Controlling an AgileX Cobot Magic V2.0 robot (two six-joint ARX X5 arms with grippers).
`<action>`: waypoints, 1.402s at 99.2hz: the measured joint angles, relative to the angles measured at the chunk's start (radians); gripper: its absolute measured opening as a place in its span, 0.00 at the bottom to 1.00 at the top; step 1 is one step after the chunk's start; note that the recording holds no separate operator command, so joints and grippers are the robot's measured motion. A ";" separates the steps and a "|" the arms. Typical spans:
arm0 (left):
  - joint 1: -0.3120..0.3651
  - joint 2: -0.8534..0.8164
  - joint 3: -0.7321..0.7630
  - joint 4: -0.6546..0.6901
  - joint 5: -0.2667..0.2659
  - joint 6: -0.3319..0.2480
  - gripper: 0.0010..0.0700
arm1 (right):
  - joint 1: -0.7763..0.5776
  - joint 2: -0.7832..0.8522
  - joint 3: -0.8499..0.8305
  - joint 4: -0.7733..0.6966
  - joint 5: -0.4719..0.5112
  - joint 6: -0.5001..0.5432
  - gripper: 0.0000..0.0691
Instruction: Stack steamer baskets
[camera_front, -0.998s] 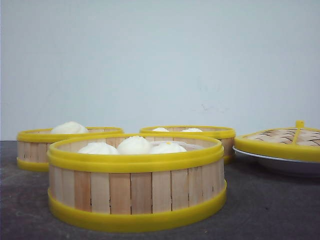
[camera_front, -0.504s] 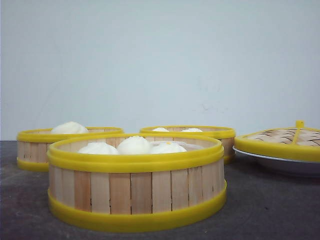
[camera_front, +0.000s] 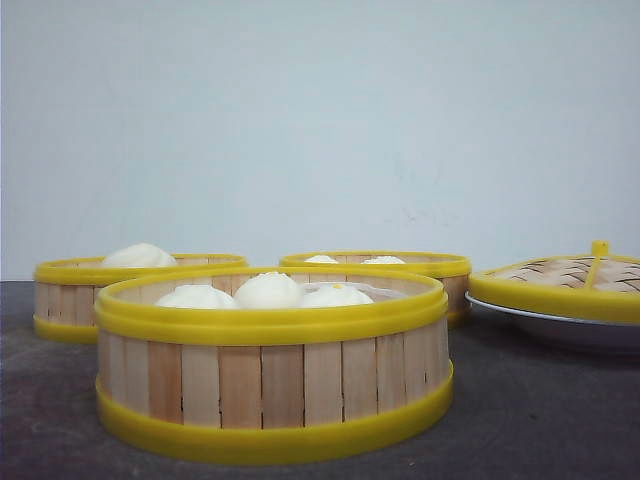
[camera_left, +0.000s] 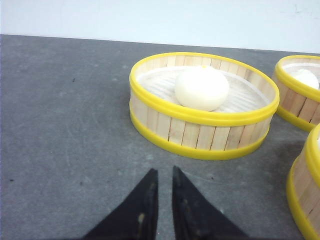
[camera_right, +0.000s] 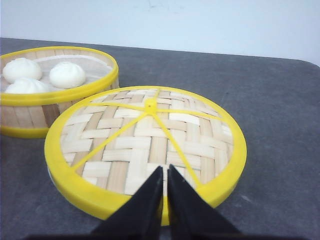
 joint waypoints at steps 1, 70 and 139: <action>0.000 0.000 0.000 0.000 0.000 0.000 0.02 | 0.000 0.000 0.000 0.000 0.000 0.000 0.01; 0.000 0.000 0.000 0.001 0.000 0.000 0.02 | 0.000 0.000 0.000 -0.001 -0.003 0.125 0.01; 0.000 0.349 0.623 -0.280 0.020 -0.179 0.02 | 0.000 0.447 0.676 -0.388 -0.052 0.217 0.01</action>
